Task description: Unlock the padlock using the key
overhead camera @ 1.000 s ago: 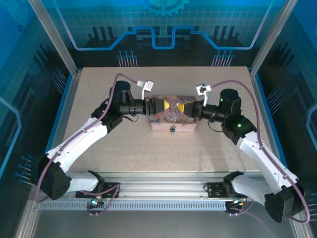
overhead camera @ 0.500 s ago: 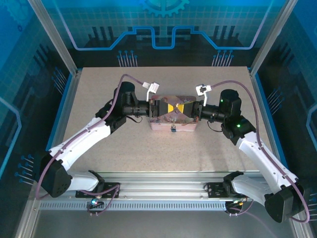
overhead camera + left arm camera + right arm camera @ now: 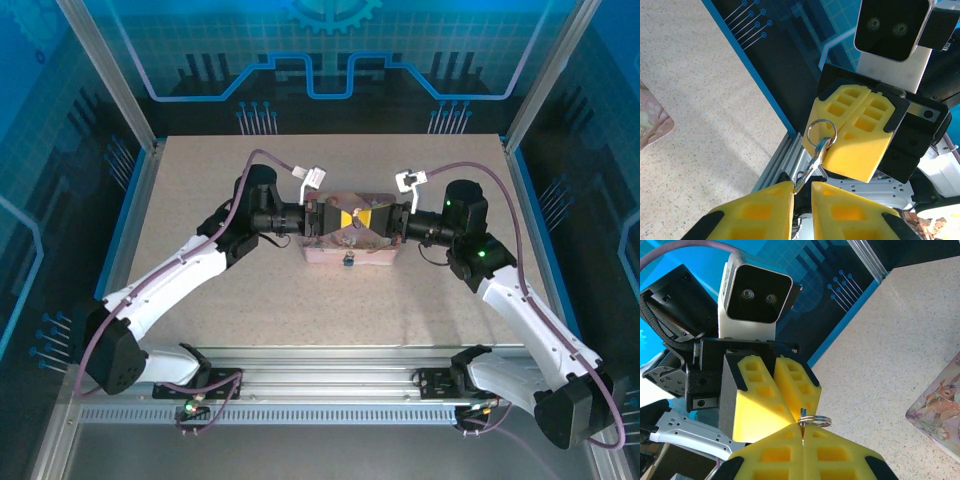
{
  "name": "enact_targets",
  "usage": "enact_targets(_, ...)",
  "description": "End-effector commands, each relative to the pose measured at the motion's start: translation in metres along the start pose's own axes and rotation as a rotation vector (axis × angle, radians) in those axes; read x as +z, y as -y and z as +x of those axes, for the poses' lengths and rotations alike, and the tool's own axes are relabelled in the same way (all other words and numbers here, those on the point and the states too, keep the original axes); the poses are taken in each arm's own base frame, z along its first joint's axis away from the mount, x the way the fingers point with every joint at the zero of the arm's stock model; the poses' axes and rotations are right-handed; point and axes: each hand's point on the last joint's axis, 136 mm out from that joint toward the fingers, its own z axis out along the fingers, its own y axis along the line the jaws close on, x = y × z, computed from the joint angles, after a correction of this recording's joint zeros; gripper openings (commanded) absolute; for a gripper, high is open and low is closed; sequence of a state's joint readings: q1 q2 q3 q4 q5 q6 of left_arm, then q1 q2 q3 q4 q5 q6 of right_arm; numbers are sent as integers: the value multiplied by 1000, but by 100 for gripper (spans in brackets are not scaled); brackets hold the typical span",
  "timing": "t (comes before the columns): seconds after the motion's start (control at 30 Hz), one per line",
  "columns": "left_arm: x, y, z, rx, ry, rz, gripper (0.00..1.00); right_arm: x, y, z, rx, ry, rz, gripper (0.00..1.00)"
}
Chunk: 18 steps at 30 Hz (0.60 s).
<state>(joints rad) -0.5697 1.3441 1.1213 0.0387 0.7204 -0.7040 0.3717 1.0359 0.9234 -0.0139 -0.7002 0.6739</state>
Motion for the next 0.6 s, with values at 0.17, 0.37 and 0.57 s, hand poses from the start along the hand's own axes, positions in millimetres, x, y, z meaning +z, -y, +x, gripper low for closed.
enact_targets(0.17,-2,19,-11,77,27,28,36,-3,-3,1,-8,-2,-24,0)
enact_targets(0.37,-2,21,-12,75,27,37,28,-3,-3,2,-9,-3,-25,0)
enact_targets(0.57,-1,22,-10,70,19,47,14,-3,-1,2,-9,0,-18,0)
